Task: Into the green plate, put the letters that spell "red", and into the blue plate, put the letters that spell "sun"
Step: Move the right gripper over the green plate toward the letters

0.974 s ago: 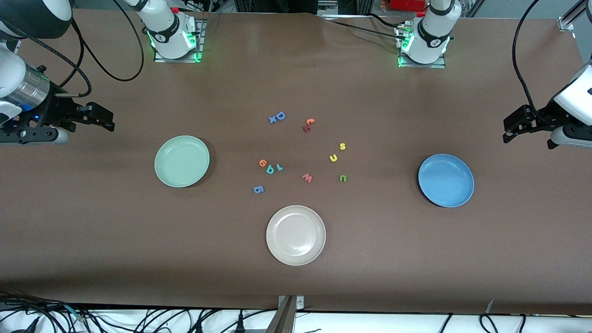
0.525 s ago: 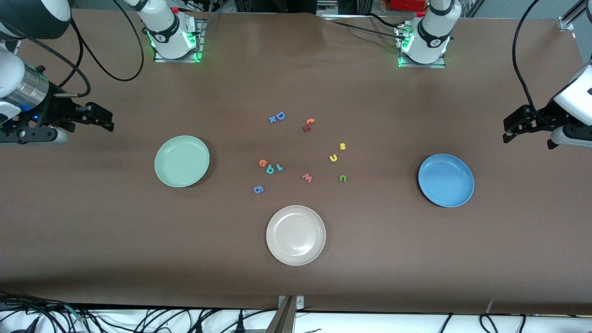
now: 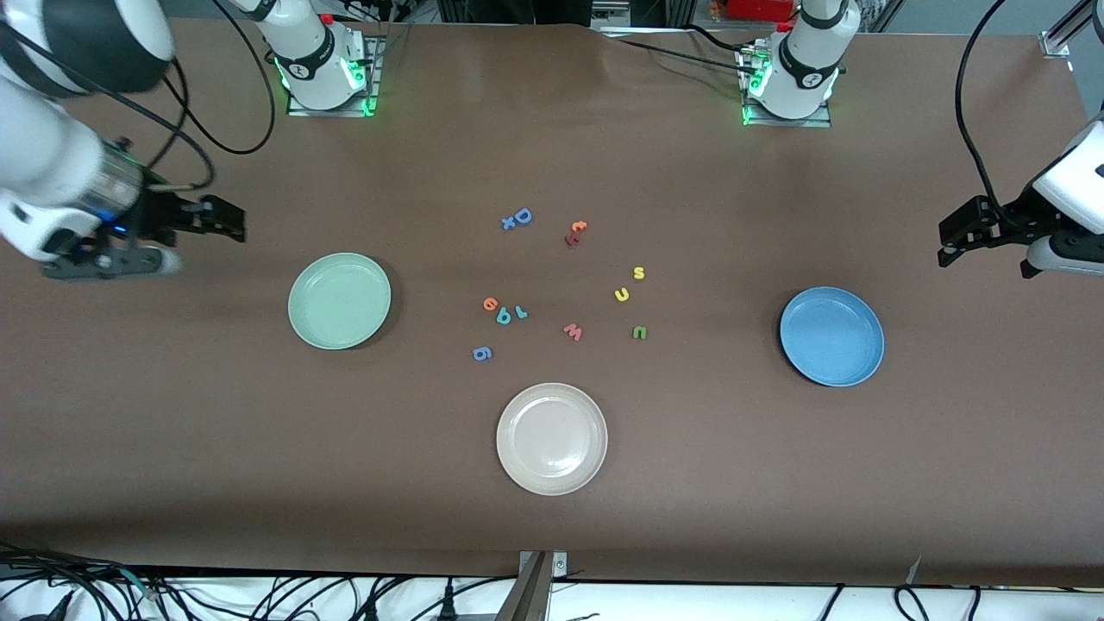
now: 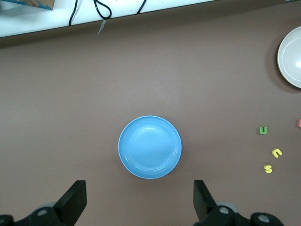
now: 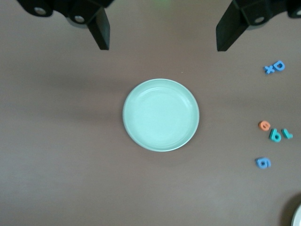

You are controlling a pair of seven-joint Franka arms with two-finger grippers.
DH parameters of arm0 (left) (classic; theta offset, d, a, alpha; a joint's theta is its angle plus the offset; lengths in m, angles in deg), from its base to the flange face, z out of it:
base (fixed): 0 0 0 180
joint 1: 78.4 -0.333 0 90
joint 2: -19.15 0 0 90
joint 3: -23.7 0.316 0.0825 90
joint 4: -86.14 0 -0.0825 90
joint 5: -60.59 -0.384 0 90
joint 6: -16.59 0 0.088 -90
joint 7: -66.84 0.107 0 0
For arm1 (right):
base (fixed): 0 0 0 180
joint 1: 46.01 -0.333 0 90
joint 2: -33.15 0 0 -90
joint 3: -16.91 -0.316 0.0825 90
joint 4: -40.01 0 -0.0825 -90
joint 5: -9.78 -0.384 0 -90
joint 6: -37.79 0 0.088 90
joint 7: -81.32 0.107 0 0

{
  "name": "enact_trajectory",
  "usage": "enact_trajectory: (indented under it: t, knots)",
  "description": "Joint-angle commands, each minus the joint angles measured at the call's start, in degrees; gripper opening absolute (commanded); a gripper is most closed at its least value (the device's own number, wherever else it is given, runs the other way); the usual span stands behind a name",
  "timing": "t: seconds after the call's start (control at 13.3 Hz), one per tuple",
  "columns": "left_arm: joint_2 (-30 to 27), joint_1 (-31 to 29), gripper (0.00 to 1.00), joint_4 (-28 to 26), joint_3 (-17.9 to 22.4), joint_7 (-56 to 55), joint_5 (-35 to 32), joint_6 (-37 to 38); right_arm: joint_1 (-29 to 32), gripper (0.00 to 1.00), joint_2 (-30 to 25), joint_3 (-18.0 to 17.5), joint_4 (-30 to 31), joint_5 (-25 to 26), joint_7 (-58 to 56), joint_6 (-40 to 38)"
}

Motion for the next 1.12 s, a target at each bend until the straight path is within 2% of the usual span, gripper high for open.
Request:
enact_trajectory:
  t: [0.0, 0.45, 0.75, 0.9, 0.97, 1.05]
  knots:
    - [1.05, 0.12, 1.0, 1.99, 0.11, 0.14, 1.11, 0.66, -3.95, 1.0, 6.06, 0.13, -1.12, -0.5, 1.18, 4.64]
    - [2.72, 0.2, 1.0, 1.72, 0.02, -0.22, 1.55, 1.28, -16.96, 1.0, 15.99, 0.31, -1.03, 0.55, 36.04, 21.25]
    - [5.7, 0.2, 1.0, 1.46, 0.02, -0.39, 1.38, 3.47, -22.49, 1.0, 21.97, 0.4, -1.12, 0.73, 47.14, 29.17]
    - [7.89, -0.15, 1.0, 1.2, 0.02, -0.39, 1.81, 4.09, -24.26, 0.99, 25.66, 0.4, -1.29, 2.65, 51.53, 35.05]
    - [9.04, -0.15, 1.0, 1.2, 0.02, -0.48, 1.81, 4.35, -24.79, 0.97, 27.07, 0.4, -1.29, 4.31, 53.91, 38.3]
    - [9.92, -0.23, 1.0, 1.2, 0.02, -0.48, 1.9, 4.44, -25.14, 0.9, 28.39, 0.4, -1.29, 5.64, 55.15, 39.98]
